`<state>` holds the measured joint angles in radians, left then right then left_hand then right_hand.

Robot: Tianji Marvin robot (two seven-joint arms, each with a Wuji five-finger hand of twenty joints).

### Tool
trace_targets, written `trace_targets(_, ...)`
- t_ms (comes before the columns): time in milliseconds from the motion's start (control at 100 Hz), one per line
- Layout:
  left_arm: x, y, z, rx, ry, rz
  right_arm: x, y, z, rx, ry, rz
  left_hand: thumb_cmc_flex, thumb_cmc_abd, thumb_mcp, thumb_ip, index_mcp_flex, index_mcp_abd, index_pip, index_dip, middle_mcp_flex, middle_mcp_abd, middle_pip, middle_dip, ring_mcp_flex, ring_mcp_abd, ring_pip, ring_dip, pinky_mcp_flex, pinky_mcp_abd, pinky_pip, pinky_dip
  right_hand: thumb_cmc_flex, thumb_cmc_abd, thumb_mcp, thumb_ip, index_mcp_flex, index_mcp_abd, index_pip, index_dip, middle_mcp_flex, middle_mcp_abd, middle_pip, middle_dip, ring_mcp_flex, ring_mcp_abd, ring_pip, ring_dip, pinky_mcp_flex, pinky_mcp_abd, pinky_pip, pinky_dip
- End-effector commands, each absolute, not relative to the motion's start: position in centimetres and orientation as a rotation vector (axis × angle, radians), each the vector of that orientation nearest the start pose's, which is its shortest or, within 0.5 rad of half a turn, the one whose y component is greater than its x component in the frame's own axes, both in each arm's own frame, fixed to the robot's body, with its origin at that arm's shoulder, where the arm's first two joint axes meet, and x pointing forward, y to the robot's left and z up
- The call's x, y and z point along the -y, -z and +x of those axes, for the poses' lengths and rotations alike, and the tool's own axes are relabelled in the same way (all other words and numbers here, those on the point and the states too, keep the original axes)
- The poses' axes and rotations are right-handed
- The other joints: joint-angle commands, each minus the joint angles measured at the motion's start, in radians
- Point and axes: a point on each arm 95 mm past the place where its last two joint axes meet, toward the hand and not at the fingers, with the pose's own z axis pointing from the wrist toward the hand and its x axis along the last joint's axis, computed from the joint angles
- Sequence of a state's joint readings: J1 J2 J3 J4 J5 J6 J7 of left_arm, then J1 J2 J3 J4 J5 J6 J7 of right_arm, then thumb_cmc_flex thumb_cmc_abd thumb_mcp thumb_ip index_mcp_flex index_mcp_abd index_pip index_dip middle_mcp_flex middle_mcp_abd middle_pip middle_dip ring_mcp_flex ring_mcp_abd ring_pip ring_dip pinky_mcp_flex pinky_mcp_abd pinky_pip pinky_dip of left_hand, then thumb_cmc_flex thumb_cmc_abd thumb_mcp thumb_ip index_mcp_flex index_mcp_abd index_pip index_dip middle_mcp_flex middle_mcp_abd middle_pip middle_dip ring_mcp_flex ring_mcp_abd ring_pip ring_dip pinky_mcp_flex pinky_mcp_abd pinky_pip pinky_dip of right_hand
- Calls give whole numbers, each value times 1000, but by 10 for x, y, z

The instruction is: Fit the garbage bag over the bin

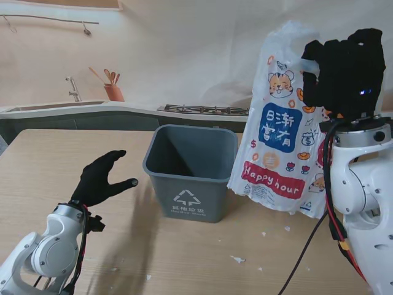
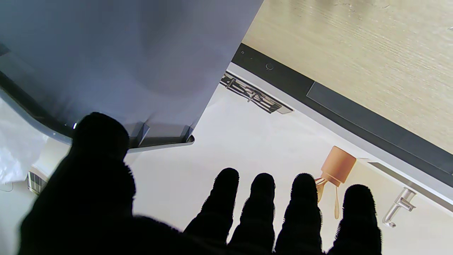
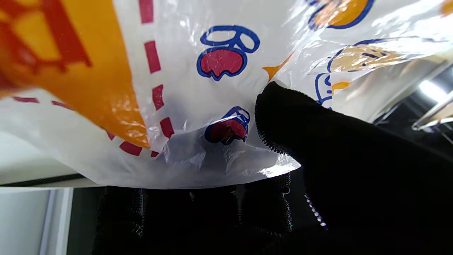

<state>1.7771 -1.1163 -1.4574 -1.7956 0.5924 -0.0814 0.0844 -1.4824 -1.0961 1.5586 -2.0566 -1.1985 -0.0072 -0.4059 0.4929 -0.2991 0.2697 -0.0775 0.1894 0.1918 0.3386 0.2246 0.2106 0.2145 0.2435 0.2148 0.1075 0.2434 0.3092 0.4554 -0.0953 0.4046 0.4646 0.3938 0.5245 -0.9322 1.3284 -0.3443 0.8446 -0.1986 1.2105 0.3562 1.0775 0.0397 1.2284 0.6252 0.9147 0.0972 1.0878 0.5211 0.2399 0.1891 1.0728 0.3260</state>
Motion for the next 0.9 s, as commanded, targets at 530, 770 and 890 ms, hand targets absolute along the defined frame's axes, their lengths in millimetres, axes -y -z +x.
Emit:
trace_targets(530, -39, 294, 371, -1102, 1808, -1559, -22, 0, 425, -500, -1787, 366, -9, -2, 37, 27, 11, 16, -26, -9, -18, -6, 9, 11, -30, -4, -22, -7, -8, -1, -50, 40, 37, 102, -12, 13, -79, 15, 62, 6, -54, 17, 66, -2, -40, -17, 36, 31, -18, -27, 63, 37)
trace_targets(770, -41, 294, 370, -1092, 1807, -1559, -50, 3, 454, -437, -1863, 381, -9, -4, 44, 26, 14, 20, -26, -9, -18, -5, 7, 9, -30, -5, -22, -7, -8, -2, -57, 46, 52, 180, -76, 35, -141, 25, 87, 6, -107, 12, 95, -13, -82, -22, 49, 48, -32, -47, 82, 51)
trace_targets(890, -44, 294, 370, -1083, 1810, -1555, -57, 3, 465, -417, -1897, 373, -11, -4, 46, 26, 15, 21, -26, -9, -17, -4, 9, 10, -29, -4, -21, -7, -7, -2, -58, 48, 60, 207, -100, 45, -166, 26, 100, 0, -130, 12, 109, -22, -105, -28, 58, 59, -38, -58, 93, 59)
